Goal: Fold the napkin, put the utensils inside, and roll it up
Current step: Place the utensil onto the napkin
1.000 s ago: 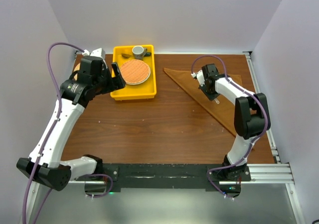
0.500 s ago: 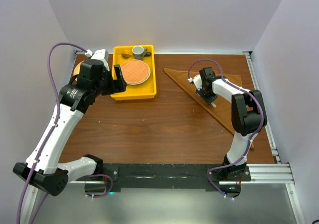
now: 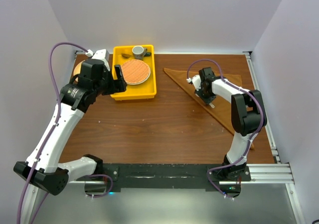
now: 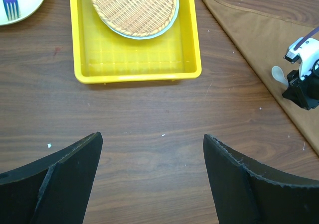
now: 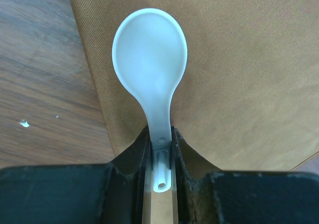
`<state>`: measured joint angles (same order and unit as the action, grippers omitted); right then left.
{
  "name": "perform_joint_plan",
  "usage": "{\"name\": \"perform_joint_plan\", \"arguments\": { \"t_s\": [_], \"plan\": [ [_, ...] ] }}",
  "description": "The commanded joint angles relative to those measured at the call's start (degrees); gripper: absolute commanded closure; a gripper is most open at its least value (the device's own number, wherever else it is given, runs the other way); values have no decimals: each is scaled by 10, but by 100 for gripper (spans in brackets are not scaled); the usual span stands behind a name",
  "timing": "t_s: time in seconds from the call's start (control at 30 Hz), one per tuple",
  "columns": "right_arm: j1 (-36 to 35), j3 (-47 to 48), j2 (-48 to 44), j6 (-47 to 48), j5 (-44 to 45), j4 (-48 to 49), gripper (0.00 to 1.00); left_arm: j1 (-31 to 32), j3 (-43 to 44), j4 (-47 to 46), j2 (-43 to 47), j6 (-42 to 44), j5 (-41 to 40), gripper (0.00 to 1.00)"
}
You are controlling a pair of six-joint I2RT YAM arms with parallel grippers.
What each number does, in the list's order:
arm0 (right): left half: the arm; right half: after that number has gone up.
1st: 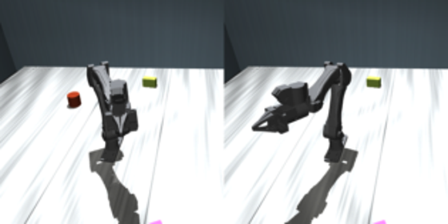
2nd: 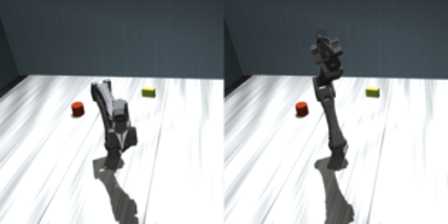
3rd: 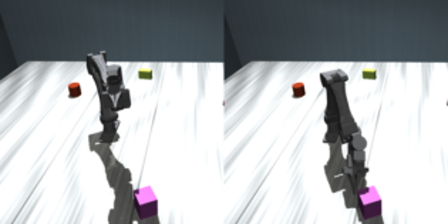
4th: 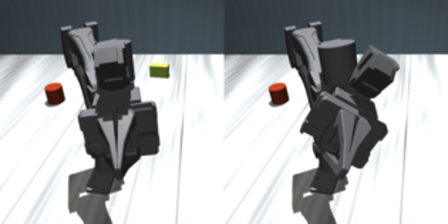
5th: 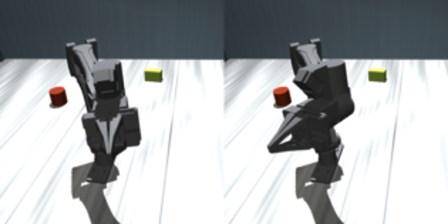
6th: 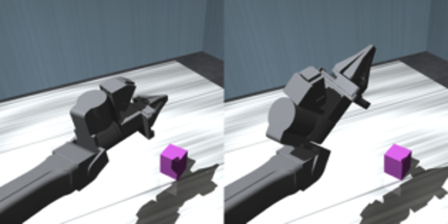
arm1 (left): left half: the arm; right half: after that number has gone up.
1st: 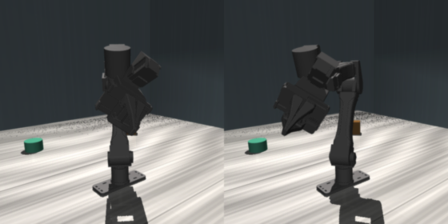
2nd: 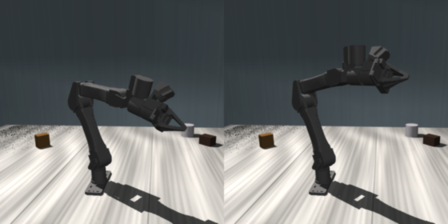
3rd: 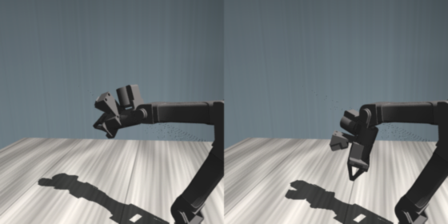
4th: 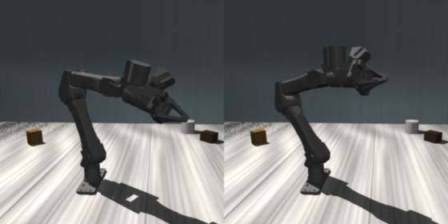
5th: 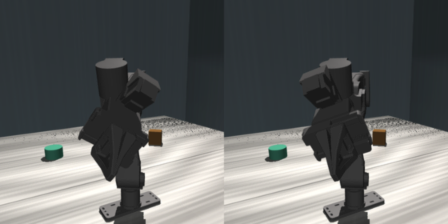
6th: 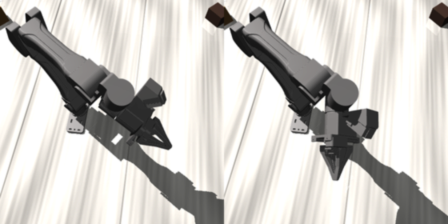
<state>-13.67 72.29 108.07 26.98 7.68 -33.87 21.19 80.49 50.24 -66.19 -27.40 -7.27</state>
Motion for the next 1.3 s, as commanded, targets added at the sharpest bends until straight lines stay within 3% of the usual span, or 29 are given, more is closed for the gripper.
{"name": "perform_joint_plan", "arguments": {
  "t_s": [0.0, 0.53, 0.73, 1.07, 1.2, 1.27],
  "plan": [
    [-4, -1, -15, -4, -10, 1, 84, 3, 12, -20, -3, 4, 1, 12],
    [-4, 0, -6, -12, -8, -2, 69, 3, 9, -19, 3, 5, 1, 12],
    [-4, 0, -5, -14, -12, -5, 69, 3, 5, -17, 7, 4, 4, 12],
    [-3, -1, -12, -23, -15, -5, 82, 2, 1, -17, 10, -1, 12, 12],
    [-3, 0, -14, -24, -15, -5, 81, 0, 1, -15, 13, -4, 14, 12],
    [-3, -1, -15, -26, -12, -4, 74, -1, 0, -14, 15, -5, 16, 12]
  ]
}}
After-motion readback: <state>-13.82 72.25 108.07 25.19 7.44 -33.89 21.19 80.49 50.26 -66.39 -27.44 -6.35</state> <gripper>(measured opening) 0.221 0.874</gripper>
